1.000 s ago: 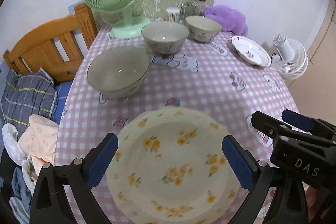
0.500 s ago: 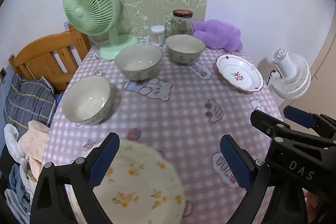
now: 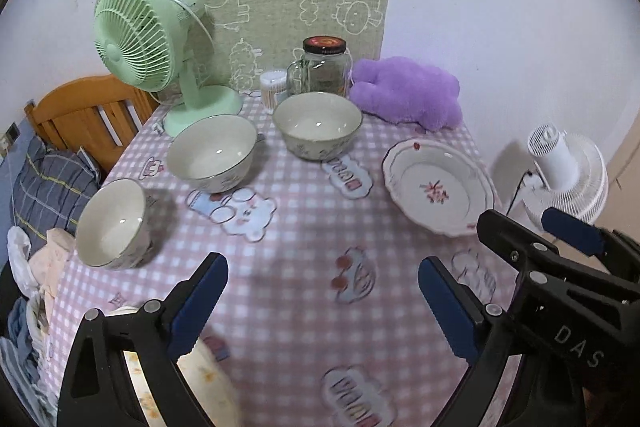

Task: Organize plates and bowls
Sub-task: 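Reach both grippers to the white red-patterned plate and grasp its rim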

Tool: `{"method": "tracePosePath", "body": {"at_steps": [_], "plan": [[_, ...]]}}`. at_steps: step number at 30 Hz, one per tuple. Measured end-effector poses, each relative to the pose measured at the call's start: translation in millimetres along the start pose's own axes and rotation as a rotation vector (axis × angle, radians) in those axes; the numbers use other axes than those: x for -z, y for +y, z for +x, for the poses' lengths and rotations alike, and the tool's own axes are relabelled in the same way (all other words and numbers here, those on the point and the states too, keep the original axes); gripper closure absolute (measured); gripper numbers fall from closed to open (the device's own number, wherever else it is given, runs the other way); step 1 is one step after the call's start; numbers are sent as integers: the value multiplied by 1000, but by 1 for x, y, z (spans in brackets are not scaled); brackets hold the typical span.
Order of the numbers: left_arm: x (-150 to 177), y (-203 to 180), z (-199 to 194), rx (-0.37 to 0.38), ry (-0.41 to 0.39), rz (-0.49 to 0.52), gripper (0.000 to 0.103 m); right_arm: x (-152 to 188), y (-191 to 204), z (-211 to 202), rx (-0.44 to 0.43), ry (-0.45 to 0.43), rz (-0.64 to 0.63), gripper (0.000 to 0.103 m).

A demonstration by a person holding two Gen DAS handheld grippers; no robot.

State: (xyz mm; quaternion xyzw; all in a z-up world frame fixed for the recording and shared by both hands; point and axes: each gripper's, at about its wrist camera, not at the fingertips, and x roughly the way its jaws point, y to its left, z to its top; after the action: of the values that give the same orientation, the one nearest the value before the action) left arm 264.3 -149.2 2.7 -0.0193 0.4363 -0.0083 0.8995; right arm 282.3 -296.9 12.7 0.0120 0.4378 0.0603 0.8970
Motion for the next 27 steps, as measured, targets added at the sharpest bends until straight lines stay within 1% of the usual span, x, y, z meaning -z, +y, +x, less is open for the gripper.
{"method": "tracePosePath", "body": {"at_steps": [3,6,8,10,13,16,20,22,27], "plan": [[-12,-17,14,-6,6,-2,10,-13,-18,13,-12,4,13,30],[-24,-34,29,-15,-2,3,11,-23,-36,26,-13,7,39,30],[-30,-45,41,-14,-25,11,11,-29,-49,35,-3,-4,67,30],[-38,-57,58,-14,-26,30,11,-36,-62,48,16,3,89,30],[-46,-70,84,0,-13,55,13,-43,-81,71,29,17,116,30],[-52,-81,109,0,11,66,14,-48,-97,94,42,33,131,30],[-60,-93,140,-14,53,67,17,-52,-114,122,72,31,147,29],[-61,-100,152,-7,62,74,18,-53,-121,132,81,26,162,29],[-62,-107,180,3,96,81,18,-53,-138,159,100,57,187,29]]}}
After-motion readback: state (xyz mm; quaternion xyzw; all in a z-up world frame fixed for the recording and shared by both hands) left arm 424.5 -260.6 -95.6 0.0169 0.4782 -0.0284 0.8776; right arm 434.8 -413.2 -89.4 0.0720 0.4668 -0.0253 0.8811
